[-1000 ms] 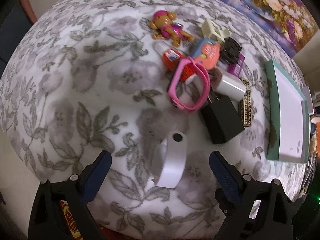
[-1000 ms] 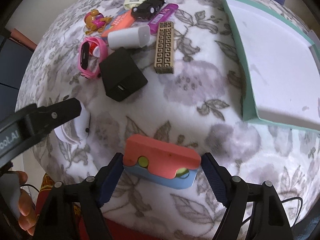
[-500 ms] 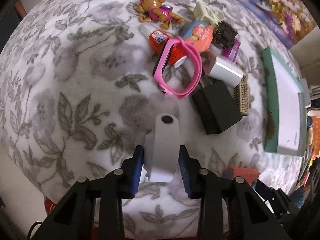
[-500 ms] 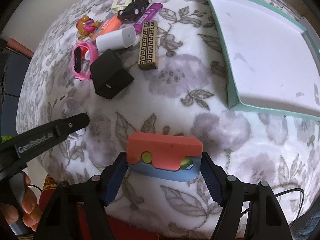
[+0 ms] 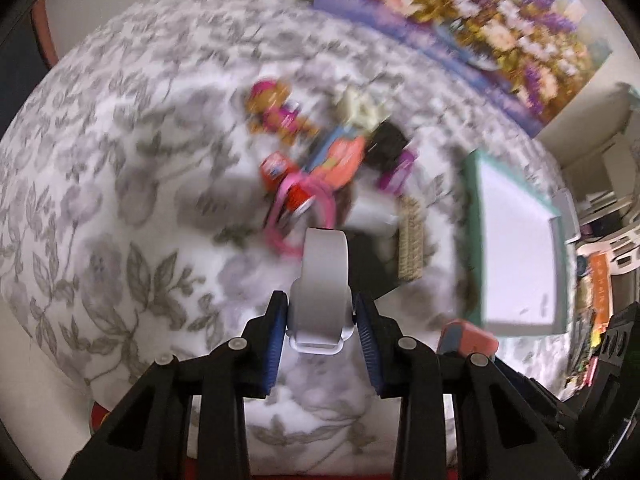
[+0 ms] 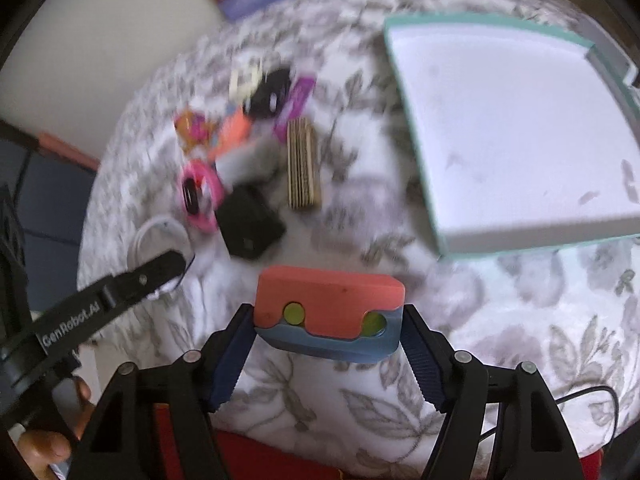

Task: Organize rigid objects
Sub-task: 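Carry both cases into the teal tray and open both tools to release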

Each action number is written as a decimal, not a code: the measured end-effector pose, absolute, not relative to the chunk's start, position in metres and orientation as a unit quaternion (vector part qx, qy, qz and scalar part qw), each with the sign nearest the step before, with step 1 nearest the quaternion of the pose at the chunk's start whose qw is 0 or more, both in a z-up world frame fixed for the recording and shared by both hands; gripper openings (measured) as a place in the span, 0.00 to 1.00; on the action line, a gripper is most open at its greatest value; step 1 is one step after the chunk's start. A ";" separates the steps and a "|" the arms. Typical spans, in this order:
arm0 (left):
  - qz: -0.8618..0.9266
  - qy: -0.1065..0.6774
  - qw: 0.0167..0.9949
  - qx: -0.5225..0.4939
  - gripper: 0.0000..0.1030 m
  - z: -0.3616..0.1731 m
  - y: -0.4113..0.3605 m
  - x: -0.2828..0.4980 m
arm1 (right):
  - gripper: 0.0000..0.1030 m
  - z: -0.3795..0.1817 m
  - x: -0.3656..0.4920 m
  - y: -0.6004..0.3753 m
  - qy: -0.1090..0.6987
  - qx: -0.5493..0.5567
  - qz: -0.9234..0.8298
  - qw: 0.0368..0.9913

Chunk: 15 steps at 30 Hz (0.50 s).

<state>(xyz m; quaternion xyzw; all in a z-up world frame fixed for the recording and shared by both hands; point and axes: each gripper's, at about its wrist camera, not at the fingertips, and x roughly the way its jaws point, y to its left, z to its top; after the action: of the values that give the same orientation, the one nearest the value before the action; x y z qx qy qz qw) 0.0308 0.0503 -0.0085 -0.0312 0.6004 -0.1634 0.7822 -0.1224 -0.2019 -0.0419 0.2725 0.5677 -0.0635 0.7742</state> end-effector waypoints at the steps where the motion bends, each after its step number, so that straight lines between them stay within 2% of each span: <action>1: -0.169 0.594 0.786 -0.027 0.35 -0.003 0.045 0.031 | 0.72 -0.033 -0.125 -0.210 0.552 0.277 -0.071 0.784; 6: -0.204 0.572 0.795 0.007 0.36 0.027 -0.012 0.036 | 0.72 -0.001 -0.132 -0.257 0.484 0.288 -0.153 0.812; 9: -0.217 0.572 0.791 0.024 0.36 0.028 -0.052 0.040 | 0.72 0.007 -0.131 -0.281 0.471 0.255 -0.227 0.814; 15: -0.245 0.570 0.783 0.050 0.36 0.017 -0.118 0.039 | 0.72 0.002 -0.141 -0.342 0.455 0.261 -0.309 0.793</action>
<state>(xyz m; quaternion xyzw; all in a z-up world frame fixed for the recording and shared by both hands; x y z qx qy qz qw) 0.0392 -0.1182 0.0172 0.0504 0.5701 -0.2451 0.7826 -0.1410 -0.3420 0.0021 0.2613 0.4551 -0.3093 0.7931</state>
